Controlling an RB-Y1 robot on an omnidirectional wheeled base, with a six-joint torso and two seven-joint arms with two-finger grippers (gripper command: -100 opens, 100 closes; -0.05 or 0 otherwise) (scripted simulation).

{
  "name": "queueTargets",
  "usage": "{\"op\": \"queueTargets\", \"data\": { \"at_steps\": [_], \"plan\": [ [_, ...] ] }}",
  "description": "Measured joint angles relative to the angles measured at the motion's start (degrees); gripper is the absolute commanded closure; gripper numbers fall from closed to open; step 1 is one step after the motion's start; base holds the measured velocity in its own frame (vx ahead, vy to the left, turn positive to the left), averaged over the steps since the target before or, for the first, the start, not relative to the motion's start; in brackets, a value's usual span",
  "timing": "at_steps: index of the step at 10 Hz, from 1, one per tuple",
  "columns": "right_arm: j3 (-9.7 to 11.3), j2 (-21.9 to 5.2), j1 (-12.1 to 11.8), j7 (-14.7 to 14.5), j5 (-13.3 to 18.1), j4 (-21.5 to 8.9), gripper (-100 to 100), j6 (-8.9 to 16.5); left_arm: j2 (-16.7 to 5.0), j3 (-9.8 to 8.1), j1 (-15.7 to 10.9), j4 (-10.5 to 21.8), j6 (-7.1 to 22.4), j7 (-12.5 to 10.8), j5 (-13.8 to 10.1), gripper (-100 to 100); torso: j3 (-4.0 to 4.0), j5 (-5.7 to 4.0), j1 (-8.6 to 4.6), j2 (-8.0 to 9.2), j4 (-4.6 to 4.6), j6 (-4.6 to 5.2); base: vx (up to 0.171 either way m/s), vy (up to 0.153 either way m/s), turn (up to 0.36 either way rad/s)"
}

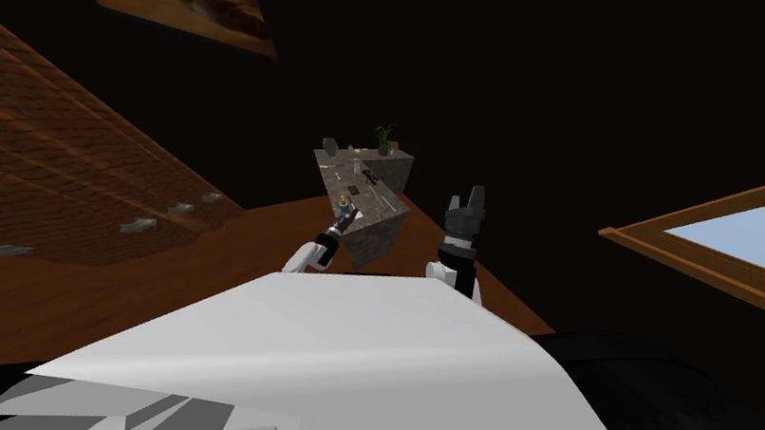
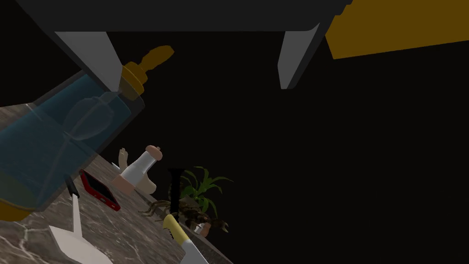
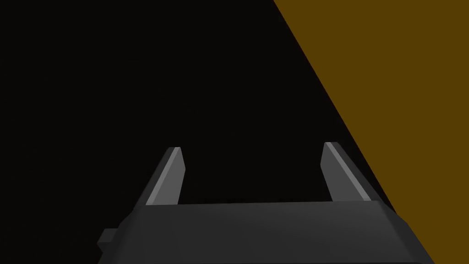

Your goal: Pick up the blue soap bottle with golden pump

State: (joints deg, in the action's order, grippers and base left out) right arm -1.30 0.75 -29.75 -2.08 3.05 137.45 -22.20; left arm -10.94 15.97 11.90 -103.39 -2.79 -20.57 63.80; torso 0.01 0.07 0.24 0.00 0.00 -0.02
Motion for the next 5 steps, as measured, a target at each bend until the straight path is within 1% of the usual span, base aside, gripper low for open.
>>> {"op": "queueTargets", "data": {
  "at_steps": [1,3,4,5],
  "plan": [
    [0.00,0.00,0.00,0.00,0.00,0.00,0,0.00,0.16,0.02,0.07,0.13,0.00,-0.15,1.15,-100,-0.01,-0.02,-0.12,-0.01,0.00,0.00,-0.011,0.067,-0.039],
    [0.00,0.00,0.00,0.00,0.00,0.00,0,0.00,0.71,0.52,-0.68,1.73,0.45,-1.44,4.71,-100,0.01,0.00,-0.02,0.01,0.00,0.00,-0.025,0.078,-0.038],
    [0.00,0.00,0.00,0.00,0.00,0.00,0,0.00,0.08,1.57,-1.36,2.26,1.61,-2.78,6.34,-100,0.04,0.01,0.06,0.07,0.01,0.01,-0.026,0.080,-0.030],
    [0.00,0.00,0.00,0.00,0.00,0.00,0,0.00,0.03,1.94,-1.69,2.72,2.28,-3.65,8.01,-100,0.03,0.01,0.04,0.05,0.01,0.00,-0.003,0.035,0.000]
  ]
}}
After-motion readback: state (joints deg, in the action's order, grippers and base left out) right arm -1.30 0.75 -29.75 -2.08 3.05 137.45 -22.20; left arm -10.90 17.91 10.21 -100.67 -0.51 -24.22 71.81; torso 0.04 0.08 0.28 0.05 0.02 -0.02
